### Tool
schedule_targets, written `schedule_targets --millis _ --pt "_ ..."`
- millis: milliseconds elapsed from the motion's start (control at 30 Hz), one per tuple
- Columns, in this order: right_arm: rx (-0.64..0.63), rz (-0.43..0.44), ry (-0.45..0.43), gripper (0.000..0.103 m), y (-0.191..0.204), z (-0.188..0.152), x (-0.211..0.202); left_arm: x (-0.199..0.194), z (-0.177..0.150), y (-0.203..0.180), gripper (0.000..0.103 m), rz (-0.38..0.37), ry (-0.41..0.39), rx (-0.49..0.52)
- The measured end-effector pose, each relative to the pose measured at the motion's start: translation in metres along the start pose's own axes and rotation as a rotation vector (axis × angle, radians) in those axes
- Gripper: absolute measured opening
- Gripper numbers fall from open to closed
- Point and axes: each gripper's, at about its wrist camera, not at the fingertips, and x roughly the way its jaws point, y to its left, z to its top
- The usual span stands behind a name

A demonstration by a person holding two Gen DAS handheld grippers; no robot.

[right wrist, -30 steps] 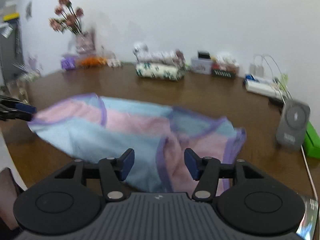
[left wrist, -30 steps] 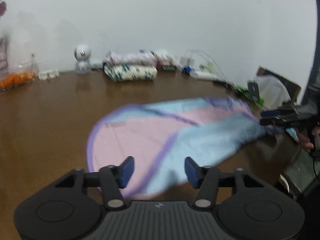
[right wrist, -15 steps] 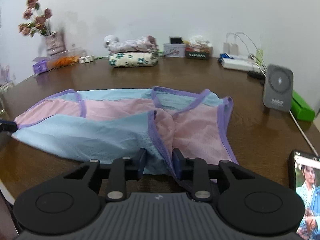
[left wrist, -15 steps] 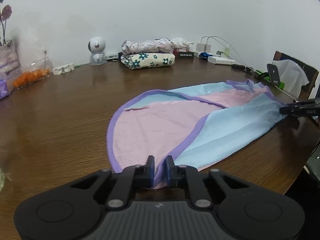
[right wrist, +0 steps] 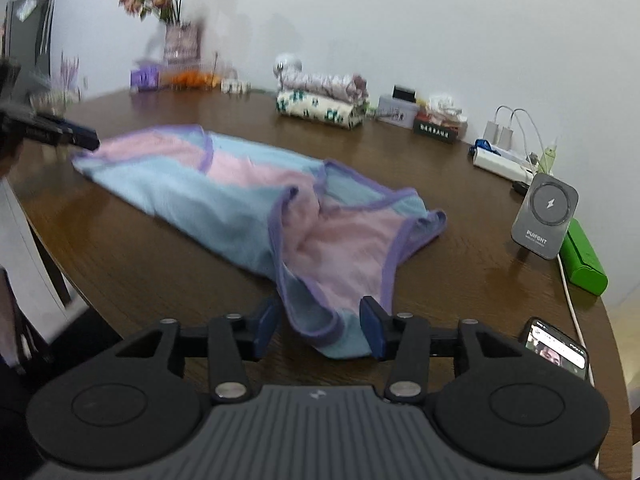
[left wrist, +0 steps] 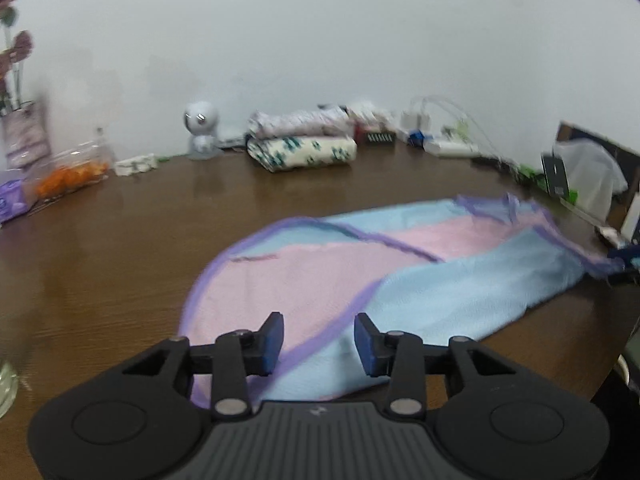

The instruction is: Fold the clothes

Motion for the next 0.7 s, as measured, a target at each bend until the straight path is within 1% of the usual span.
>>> schedule_targets --millis 33,67,167,200,267,333,367,400,433,467,500,567,600,633,667,700 --pt "0.001 -0.007 0.026 0.010 -0.002 0.001 0.006 0.005 -0.001 -0.002 0.037 0.004 0.018 0.005" --pt "0.003 -0.013 0.050 0.004 -0.005 0.002 0.011 0.009 -0.002 -0.004 0.037 0.009 0.034 0.008" --pt "0.081 0.017 0.042 0.004 -0.031 0.017 0.012 0.014 -0.005 -0.002 0.037 0.032 0.062 0.004" --pt "0.106 0.026 0.040 0.005 -0.039 0.022 0.013 0.014 -0.006 -0.001 0.037 0.027 0.063 0.000" --pt "0.089 0.007 0.069 0.005 -0.050 0.029 0.025 0.014 -0.009 0.002 0.037 0.019 0.064 -0.011" --pt "0.025 -0.080 0.087 0.007 -0.048 0.034 0.039 0.014 -0.011 0.003 0.038 0.016 0.061 -0.016" --pt "0.014 -0.124 0.077 0.015 -0.044 0.035 0.043 0.014 -0.011 0.004 0.038 0.016 0.058 -0.016" --pt "0.003 -0.168 0.067 0.033 -0.041 0.037 0.047 0.014 -0.011 0.004 0.038 0.019 0.057 -0.018" --pt "-0.020 -0.209 0.046 0.042 -0.034 0.038 0.048 0.013 -0.011 0.006 0.038 0.022 0.057 -0.020" --pt "-0.045 -0.232 0.012 0.053 -0.027 0.039 0.045 0.012 -0.011 0.006 0.038 0.028 0.058 -0.024" --pt "-0.068 -0.253 -0.021 0.054 -0.019 0.040 0.041 0.011 -0.009 0.006 0.038 0.035 0.055 -0.029" --pt "-0.038 -0.212 -0.090 0.052 -0.008 0.044 0.030 0.006 -0.004 0.006 0.038 0.023 0.028 -0.047" --pt "0.056 -0.157 -0.126 0.041 -0.005 0.048 0.026 0.004 -0.001 0.005 0.039 0.004 0.010 -0.055" --pt "0.165 -0.065 -0.142 0.032 -0.002 0.050 0.027 0.003 0.002 0.002 0.041 -0.029 -0.010 -0.061" --pt "0.269 0.026 -0.156 0.020 0.002 0.052 0.029 0.005 0.004 -0.002 0.043 -0.055 -0.015 -0.059" --pt "0.289 0.083 -0.129 0.017 0.011 0.053 0.037 0.007 0.005 -0.007 0.043 -0.081 -0.020 -0.057"
